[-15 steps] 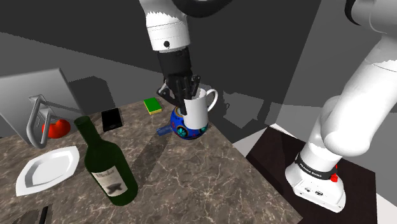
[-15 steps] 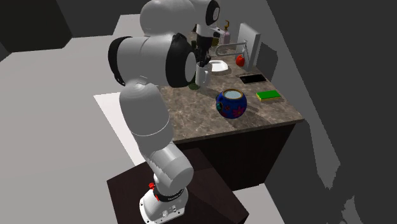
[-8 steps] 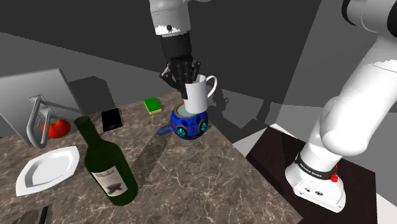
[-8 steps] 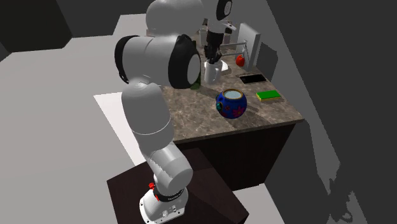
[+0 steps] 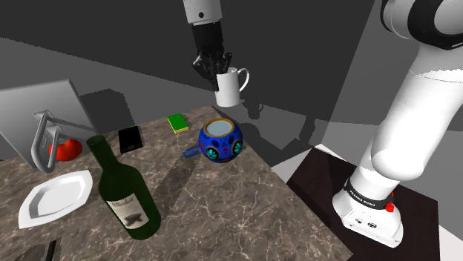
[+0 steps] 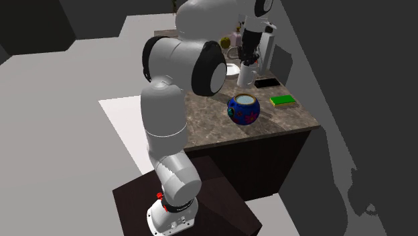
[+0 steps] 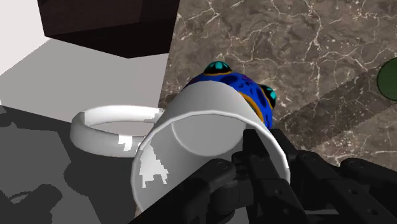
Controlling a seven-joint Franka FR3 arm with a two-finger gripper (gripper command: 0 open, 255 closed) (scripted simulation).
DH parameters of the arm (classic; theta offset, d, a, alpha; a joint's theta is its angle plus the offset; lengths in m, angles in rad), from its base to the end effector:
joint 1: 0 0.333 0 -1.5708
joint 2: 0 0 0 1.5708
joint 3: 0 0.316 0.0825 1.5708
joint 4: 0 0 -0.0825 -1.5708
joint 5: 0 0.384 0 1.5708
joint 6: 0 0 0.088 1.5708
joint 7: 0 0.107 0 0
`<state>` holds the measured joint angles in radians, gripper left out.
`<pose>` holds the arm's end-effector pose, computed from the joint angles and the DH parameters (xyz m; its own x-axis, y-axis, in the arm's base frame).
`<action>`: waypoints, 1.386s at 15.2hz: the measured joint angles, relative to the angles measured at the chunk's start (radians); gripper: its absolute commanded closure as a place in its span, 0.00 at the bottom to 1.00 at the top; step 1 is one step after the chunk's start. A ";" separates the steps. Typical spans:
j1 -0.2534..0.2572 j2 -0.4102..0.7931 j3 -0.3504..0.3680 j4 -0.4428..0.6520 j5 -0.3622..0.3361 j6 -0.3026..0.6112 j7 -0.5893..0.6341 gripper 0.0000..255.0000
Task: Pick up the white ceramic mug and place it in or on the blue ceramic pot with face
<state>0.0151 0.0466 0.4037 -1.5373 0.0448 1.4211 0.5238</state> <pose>0.5030 0.2241 0.6047 0.9805 -0.1012 -0.1684 -0.0985 -0.9948 0.0245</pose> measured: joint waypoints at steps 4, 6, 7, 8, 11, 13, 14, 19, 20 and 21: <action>-0.014 0.002 -0.013 -0.028 -0.005 0.028 -0.028 1.00; -0.015 0.000 -0.013 -0.052 -0.005 0.051 -0.031 1.00; -0.015 0.001 -0.014 -0.067 -0.005 0.067 -0.032 1.00; -0.016 -0.004 -0.015 -0.089 -0.003 0.082 -0.036 1.00; -0.016 -0.010 -0.014 -0.136 -0.001 0.124 -0.037 1.00; -0.016 -0.014 -0.014 -0.166 0.000 0.151 -0.037 1.00; -0.015 -0.014 -0.014 -0.181 0.000 0.166 -0.038 1.00; -0.016 -0.014 -0.014 -0.246 0.000 0.230 -0.042 1.00; -0.017 -0.013 -0.015 -0.254 0.000 0.239 -0.044 1.00; -0.017 -0.013 -0.015 -0.256 0.000 0.241 -0.044 1.00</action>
<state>-0.0017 0.0333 0.3887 -1.7934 0.0448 1.6625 0.4801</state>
